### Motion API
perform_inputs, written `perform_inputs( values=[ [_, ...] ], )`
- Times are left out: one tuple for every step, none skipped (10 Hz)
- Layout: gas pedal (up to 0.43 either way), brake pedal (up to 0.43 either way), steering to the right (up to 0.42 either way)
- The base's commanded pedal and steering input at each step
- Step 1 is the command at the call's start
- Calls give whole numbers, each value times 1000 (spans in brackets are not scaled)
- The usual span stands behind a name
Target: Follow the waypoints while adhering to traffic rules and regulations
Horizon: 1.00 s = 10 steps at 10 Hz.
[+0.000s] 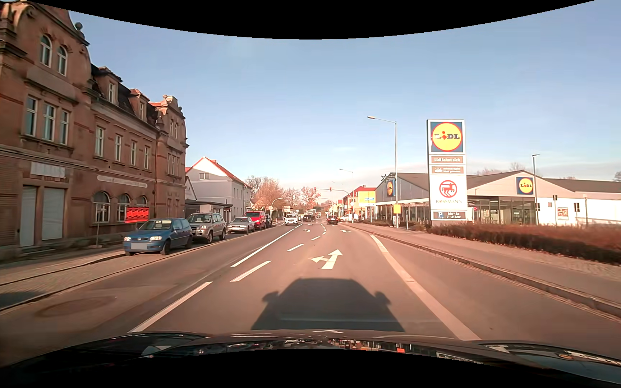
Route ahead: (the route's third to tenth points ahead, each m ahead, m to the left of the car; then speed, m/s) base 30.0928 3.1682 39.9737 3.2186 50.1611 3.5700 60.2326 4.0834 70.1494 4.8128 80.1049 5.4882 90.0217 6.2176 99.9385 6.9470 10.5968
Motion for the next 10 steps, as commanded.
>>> perform_inputs(
  values=[
    [0,201,15],
    [0,220,16],
    [0,220,15],
    [0,220,16],
    [0,220,16],
    [0,213,15],
    [0,213,14],
    [0,213,12],
    [0,213,11],
    [0,213,9]
  ],
)
